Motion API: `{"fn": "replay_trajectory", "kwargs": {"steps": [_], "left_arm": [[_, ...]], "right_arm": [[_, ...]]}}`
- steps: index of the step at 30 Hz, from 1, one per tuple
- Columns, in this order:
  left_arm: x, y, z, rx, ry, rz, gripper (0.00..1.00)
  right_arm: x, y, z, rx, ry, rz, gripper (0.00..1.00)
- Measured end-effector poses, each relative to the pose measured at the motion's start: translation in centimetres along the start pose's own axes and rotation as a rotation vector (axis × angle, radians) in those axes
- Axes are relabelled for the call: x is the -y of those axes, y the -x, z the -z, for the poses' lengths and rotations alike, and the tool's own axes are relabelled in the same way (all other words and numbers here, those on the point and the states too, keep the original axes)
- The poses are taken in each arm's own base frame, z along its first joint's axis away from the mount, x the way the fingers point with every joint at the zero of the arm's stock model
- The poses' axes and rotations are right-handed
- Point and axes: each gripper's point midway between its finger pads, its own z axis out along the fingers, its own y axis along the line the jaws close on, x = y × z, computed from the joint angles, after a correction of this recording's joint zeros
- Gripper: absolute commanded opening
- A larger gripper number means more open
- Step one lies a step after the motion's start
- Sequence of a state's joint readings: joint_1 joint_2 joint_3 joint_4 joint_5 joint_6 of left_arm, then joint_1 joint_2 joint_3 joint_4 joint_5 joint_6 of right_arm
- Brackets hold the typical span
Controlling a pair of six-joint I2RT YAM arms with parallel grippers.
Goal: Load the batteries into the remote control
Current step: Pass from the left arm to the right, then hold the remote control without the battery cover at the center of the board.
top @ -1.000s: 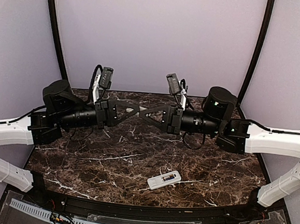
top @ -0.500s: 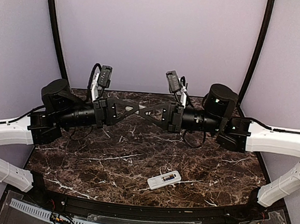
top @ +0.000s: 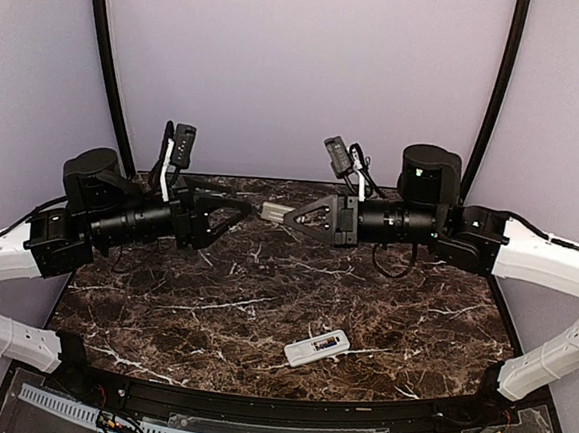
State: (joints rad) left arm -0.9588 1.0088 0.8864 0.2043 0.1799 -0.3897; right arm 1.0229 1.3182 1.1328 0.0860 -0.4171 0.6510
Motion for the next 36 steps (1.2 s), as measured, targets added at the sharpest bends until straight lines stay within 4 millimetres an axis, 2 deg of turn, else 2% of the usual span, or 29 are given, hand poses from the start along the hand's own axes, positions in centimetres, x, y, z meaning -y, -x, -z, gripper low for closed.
{"fn": "replay_trajectory", "kwargs": {"steps": [4,6,8,11,13,17,20,22,26,36], "left_arm": [[-1.5,0.3,1.5,-0.005,0.115,-0.102,0.74],[-2.7,-0.5,1.8,-0.026,0.188,-0.137,0.74],[-3.6,-2.5,1.8,-0.065,0.238,-0.169,0.75],[-4.6,-7.6,1.4,-0.178,0.283,-0.222,0.78],[-5.0,-11.8,0.8,-0.287,0.296,-0.264,0.8],[-5.4,-18.9,-0.5,-0.479,0.288,-0.345,0.84],[-5.6,-23.0,-1.3,-0.579,0.262,-0.382,0.87],[-6.0,-24.9,-1.8,-0.623,0.248,-0.397,0.88],[-6.2,-27.6,-2.8,-0.67,0.21,-0.404,0.89],[-6.6,-33.2,-3.7,-0.772,0.131,-0.391,0.88]], "right_arm": [[2.7,-0.4,1.8,-0.08,-0.13,-0.058,0.0],[4.7,-1.6,3.0,-0.144,-0.199,-0.1,0.0],[6.6,-3.4,4.1,-0.223,-0.258,-0.15,0.0],[9.4,-7.1,5.4,-0.356,-0.321,-0.236,0.0],[11.1,-10.0,6.0,-0.45,-0.343,-0.301,0.0],[13.8,-14.9,6.4,-0.608,-0.366,-0.408,0.0],[15.5,-17.6,6.1,-0.695,-0.357,-0.462,0.0],[16.5,-18.9,5.8,-0.736,-0.349,-0.487,0.0],[17.9,-20.7,5.9,-0.781,-0.333,-0.526,0.0],[19.1,-22.1,7.0,-0.774,-0.307,-0.563,0.0]]}}
